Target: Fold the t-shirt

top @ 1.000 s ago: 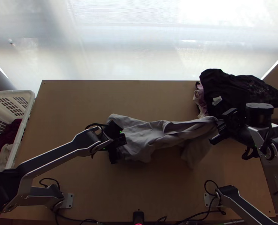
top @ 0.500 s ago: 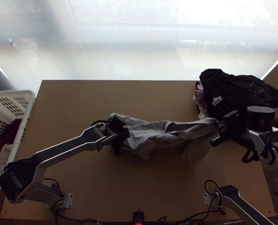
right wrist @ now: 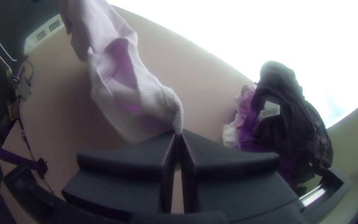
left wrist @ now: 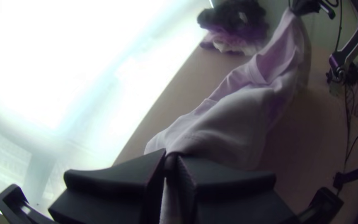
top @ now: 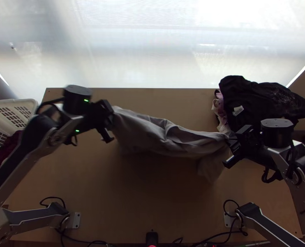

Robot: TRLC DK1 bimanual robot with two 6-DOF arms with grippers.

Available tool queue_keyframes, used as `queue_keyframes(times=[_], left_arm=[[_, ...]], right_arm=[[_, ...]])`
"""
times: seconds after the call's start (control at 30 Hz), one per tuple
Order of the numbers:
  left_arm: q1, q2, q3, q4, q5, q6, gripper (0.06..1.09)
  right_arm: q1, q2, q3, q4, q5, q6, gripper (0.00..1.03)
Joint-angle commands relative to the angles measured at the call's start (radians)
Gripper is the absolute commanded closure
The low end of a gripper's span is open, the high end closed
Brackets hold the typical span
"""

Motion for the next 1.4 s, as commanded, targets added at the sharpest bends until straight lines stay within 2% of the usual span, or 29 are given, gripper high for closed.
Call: queue_keyframes(times=[0.0,0.27,0.4,0.5,0.67,0.73,0.8,0.9,1.03,1.33,1.37], left_arm=[[0.115,-0.089,0.279,-0.128,0.010,-0.021,0.91],[0.206,-0.131,0.526,-0.266,-0.001,-0.019,0.91],[0.189,-0.165,0.520,-0.318,0.002,-0.042,0.91],[0.152,-0.188,0.380,-0.309,0.005,-0.067,0.91],[0.181,-0.198,-0.025,0.010,0.051,0.022,0.91],[0.206,-0.131,-0.106,0.116,0.094,0.043,0.91],[0.198,-0.026,-0.134,0.218,0.096,0.043,0.91],[0.206,0.144,-0.147,0.391,0.096,0.039,0.91],[0.213,0.360,-0.071,0.526,0.091,0.040,0.91],[0.233,0.679,0.100,0.578,0.039,0.063,0.90],[0.235,0.690,0.100,0.587,0.030,0.059,0.84]], right_arm=[[0.026,0.003,0.045,-0.005,-0.042,0.007,1.00],[0.018,-0.017,0.052,-0.019,-0.068,0.016,1.00],[0.004,-0.039,0.040,-0.022,-0.082,0.019,1.00],[-0.004,-0.055,-0.009,-0.013,-0.086,0.022,1.00],[-0.037,-0.054,-0.080,0.064,-0.086,0.031,1.00],[-0.046,-0.043,-0.106,0.083,-0.088,0.034,1.00],[-0.046,-0.036,-0.136,0.113,-0.088,0.037,1.00],[-0.046,-0.011,-0.176,0.177,-0.086,0.044,1.00],[-0.089,0.017,-0.218,0.295,-0.071,0.071,1.00],[-0.094,0.165,-0.362,0.559,-0.002,0.085,1.00],[-0.096,0.184,-0.377,0.587,0.010,0.085,1.00]])
